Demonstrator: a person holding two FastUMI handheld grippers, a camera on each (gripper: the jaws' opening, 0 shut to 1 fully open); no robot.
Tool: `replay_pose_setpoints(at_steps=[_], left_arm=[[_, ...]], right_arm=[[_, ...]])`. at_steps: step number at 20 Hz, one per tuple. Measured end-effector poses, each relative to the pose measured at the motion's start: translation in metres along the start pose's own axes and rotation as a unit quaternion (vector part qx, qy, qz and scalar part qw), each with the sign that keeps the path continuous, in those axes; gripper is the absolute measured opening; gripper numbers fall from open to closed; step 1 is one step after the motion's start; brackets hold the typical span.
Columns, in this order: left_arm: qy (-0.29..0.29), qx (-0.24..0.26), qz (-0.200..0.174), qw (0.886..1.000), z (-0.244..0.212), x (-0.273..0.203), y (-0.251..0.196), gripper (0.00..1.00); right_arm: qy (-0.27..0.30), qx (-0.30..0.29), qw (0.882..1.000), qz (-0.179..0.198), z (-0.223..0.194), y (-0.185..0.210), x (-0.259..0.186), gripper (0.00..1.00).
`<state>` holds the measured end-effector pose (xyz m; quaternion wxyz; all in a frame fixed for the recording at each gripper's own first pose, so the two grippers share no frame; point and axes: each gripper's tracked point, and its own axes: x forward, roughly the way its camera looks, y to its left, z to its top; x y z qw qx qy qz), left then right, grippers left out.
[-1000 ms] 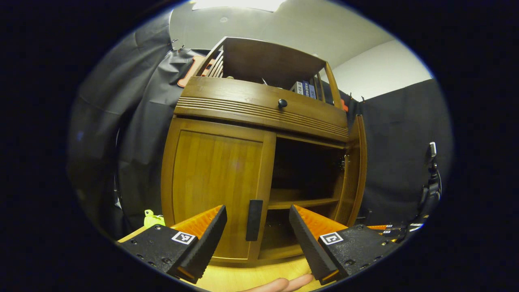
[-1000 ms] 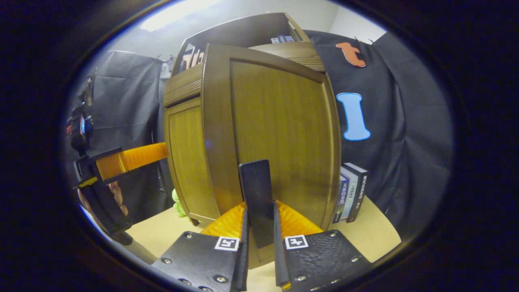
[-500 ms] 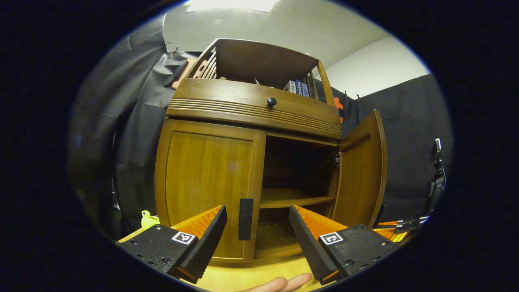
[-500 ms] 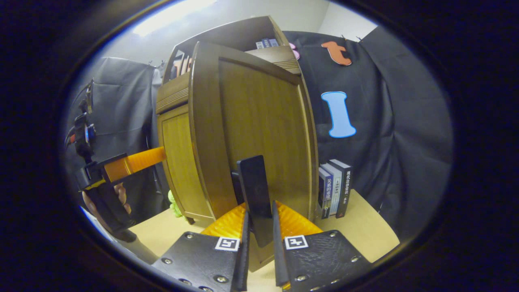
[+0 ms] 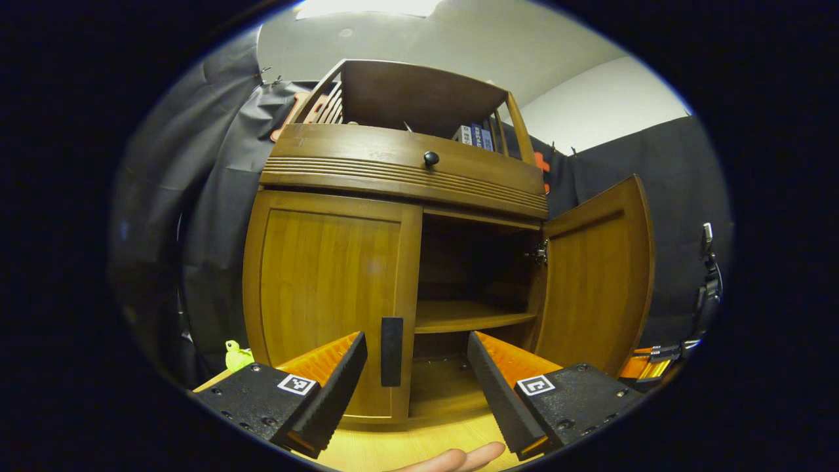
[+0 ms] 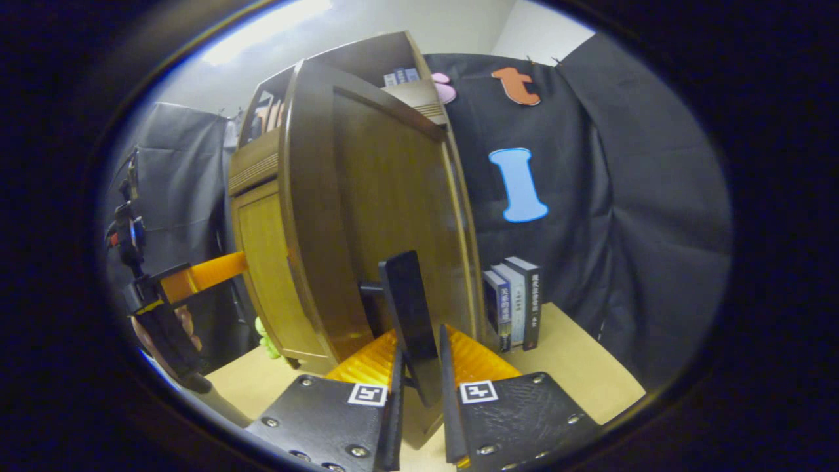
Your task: Open the right door of the double-door shoe cabinet with the right hand, and open the left door with the left hand.
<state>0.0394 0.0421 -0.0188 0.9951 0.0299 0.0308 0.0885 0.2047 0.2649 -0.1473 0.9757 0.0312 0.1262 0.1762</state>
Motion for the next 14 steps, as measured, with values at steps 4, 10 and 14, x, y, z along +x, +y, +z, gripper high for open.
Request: replay_pose_setpoints(at_steps=[4, 10, 14], left_arm=[[0.001, 0.001, -0.004, 1.000, 0.000, 0.000, -0.002, 0.92], [0.015, 0.010, 0.009, 1.000, -0.011, 0.012, -0.001, 0.96], [0.031, 0.020, 0.016, 0.999, -0.024, 0.023, 0.000, 0.95]], right_arm=[[-0.031, -0.006, 0.999, -0.025, 0.009, -0.027, 0.009, 0.09], [-0.047, -0.038, 0.998, 0.002, 0.017, -0.042, 0.012, 0.18], [-0.053, -0.039, 0.998, 0.009, 0.019, -0.048, 0.016, 0.26]])
